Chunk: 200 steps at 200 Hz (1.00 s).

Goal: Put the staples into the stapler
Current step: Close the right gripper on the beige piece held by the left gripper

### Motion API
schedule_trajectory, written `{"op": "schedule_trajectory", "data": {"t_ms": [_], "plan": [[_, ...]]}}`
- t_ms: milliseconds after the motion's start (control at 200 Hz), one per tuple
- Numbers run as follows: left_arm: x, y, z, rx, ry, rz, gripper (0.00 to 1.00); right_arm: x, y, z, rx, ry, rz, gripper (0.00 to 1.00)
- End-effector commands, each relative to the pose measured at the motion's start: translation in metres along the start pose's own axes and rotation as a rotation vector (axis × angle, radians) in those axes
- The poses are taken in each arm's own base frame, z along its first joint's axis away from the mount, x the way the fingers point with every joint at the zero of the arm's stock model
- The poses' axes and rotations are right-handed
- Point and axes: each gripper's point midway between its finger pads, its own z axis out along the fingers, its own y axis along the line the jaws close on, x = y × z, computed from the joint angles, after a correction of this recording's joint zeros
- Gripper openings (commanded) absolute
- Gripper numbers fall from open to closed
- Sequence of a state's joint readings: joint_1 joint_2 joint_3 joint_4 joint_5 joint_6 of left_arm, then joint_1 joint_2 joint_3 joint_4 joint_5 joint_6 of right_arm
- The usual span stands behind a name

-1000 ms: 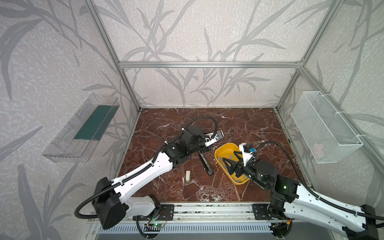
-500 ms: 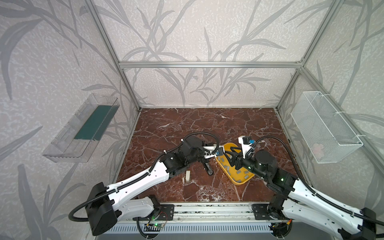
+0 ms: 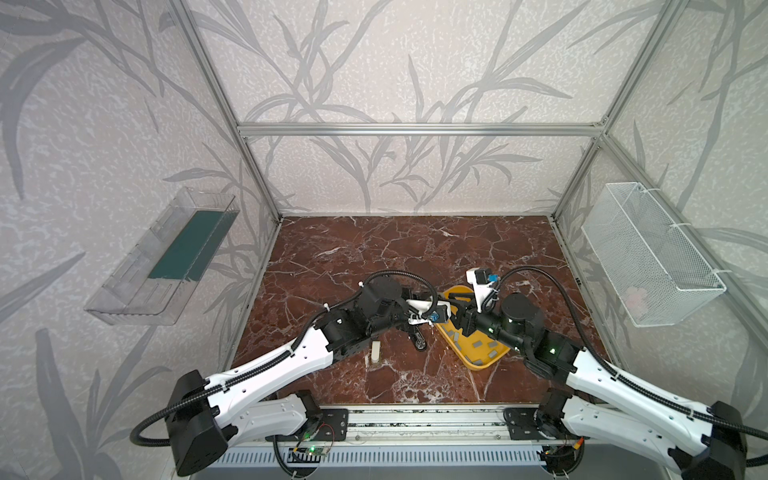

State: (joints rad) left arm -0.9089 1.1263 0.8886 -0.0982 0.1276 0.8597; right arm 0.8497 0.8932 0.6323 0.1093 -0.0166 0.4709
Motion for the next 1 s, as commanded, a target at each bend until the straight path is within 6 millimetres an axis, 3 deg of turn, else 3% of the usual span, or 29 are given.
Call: {"op": "schedule_trajectory", "data": {"t_ms": [0, 375, 650, 995], "plan": [[-0.010, -0.007, -0.007, 0.029, -0.051, 0.029, 0.00, -0.022, 0.010, 0.000, -0.031, -0.061, 0.006, 0.40], [-0.014, -0.009, -0.010, 0.028, -0.083, 0.033, 0.00, -0.006, 0.000, 0.011, -0.022, -0.045, 0.083, 0.24], [-0.011, 0.004, -0.008, -0.028, -0.049, 0.016, 0.00, 0.010, -0.002, 0.022, -0.031, 0.000, 0.133, 0.24], [-0.013, 0.014, -0.012, -0.067, -0.061, -0.022, 0.00, 0.029, -0.026, 0.026, 0.067, 0.017, 0.193, 0.19]]}}
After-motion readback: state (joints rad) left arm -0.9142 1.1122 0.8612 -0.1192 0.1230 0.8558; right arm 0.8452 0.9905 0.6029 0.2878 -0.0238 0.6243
